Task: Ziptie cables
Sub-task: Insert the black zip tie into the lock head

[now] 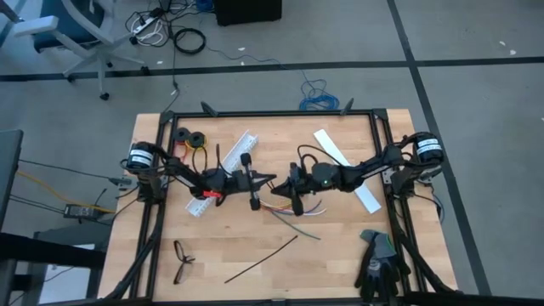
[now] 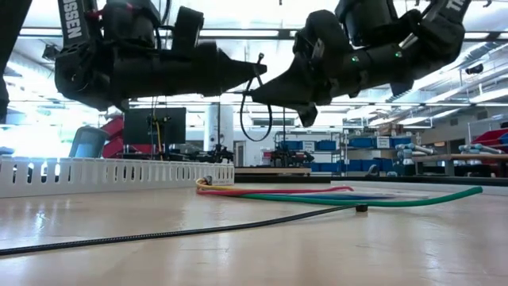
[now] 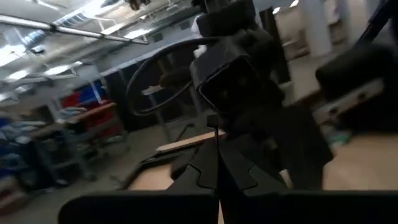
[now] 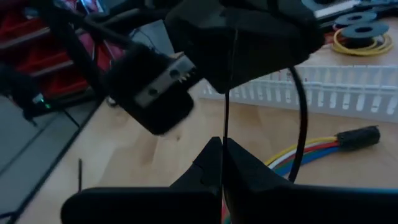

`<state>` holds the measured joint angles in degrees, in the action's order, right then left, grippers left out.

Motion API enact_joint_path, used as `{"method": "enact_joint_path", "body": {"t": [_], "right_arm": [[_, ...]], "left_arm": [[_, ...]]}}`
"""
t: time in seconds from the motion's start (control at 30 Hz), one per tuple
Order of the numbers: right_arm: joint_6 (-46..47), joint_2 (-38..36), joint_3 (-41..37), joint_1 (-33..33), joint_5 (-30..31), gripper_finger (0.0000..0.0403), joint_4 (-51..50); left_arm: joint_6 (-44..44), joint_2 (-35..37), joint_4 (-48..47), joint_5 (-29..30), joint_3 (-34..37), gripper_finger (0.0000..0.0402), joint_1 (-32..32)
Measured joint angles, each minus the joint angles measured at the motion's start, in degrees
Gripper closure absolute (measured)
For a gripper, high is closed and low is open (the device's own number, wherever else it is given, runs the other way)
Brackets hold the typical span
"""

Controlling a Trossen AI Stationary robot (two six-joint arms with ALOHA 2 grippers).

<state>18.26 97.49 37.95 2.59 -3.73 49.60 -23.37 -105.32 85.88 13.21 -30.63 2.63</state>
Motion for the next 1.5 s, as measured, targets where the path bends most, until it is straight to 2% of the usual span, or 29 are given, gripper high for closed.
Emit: {"method": "enact_joint_path", "body": {"t": [0.2, 0.47, 0.87, 1.0, 1.07, 1.2, 1.33, 1.5], "right_arm": [[0.01, 0.0, 0.07, -3.76, -0.75, 0.0403, 0.31], [0.68, 4.97, 0.07, -8.38, -7.98, 0.0403, 1.39], [9.2, 5.95, 0.07, -8.59, -12.98, 0.0403, 7.27], [10.7, 5.95, 0.07, -8.59, -13.67, 0.0403, 8.2], [11.47, 5.93, 0.07, -8.56, -14.23, 0.0403, 8.93], [12.23, 5.92, -1.09, -8.57, -14.26, 0.0403, 9.98], [13.34, 5.92, -3.72, -8.59, -13.92, 0.0403, 15.05], [13.18, 6.0, -3.29, -8.77, -13.9, 0.0403, 17.4]], "left_arm": [[-3.41, 0.0, -1.88, 2.17, 0.02, 0.0401, -2.45], [-0.19, -0.02, -4.29, 0.96, 0.11, 0.0401, -5.42], [-2.27, -0.04, -3.03, 0.71, 0.09, 0.04, -5.27], [-6.12, -0.04, -3.04, 0.79, 0.09, 0.04, -5.27], [-6.81, -0.04, -2.79, -0.15, 0.14, 0.04, -5.34], [-6.74, -0.04, 1.58, -5.76, 2.52, 0.04, -7.33], [-4.84, 0.01, 3.98, -9.06, 4.69, 0.04, -9.54], [-4.78, -1.66, 2.76, -12.21, 1.97, 0.04, -9.81]]}}
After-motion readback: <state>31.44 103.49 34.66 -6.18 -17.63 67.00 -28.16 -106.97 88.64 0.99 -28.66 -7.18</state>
